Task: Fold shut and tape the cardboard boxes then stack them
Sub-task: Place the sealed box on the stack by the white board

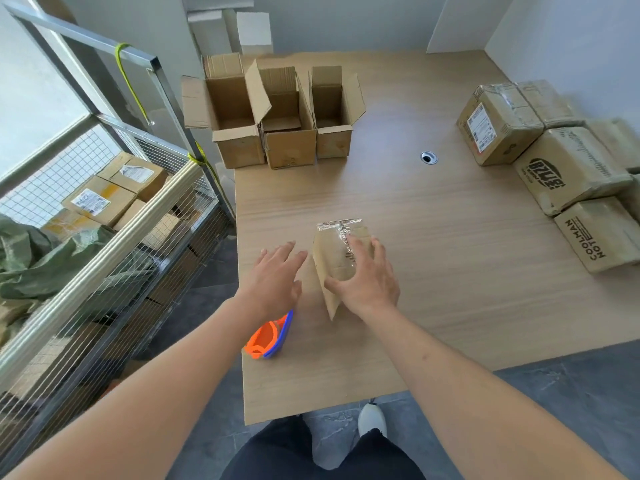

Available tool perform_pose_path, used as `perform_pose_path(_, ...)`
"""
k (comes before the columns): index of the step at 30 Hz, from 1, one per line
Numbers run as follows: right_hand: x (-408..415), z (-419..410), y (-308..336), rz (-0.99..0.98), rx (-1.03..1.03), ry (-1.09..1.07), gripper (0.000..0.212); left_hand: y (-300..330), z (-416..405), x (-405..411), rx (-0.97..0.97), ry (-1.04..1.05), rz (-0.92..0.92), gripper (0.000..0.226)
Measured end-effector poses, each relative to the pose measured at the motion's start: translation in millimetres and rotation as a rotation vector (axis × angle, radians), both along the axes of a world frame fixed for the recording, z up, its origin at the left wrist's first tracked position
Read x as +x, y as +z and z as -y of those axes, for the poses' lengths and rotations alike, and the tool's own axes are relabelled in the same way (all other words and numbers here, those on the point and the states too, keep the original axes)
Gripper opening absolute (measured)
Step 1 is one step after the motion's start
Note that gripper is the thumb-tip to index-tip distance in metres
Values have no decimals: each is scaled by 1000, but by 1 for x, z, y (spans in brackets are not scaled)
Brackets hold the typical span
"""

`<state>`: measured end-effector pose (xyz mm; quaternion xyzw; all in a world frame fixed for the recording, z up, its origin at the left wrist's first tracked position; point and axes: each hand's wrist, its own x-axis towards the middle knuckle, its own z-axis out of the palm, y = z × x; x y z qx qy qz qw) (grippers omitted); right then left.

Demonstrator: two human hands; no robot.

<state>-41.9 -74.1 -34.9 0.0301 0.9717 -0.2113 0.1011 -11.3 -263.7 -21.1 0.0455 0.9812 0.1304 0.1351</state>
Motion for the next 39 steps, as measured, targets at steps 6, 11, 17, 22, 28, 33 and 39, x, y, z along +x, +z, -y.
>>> perform_pose_path(6,-16,-2,64,-26,-2,-38,89,48,0,-33,-54,-78,-15,64)
perform_pose_path(11,-29,-22,127,-87,-4,-50,85,98,-17,-60,15,-113,-108,63)
perform_pose_path(17,-37,-63,185,-161,-25,-74,84,162,-57,-76,-15,-174,-234,63)
perform_pose_path(22,-39,-116,223,-213,-62,-101,84,200,-111,-85,-54,-189,-310,56)
perform_pose_path(28,-41,-200,254,-274,-62,-89,83,232,-197,-85,-33,-183,-373,57)
perform_pose_path(33,-41,-279,267,-291,-70,-81,85,245,-271,-84,-43,-147,-381,56)
perform_pose_path(39,-38,-365,275,-287,-89,-94,83,246,-356,-88,-18,-152,-379,54)
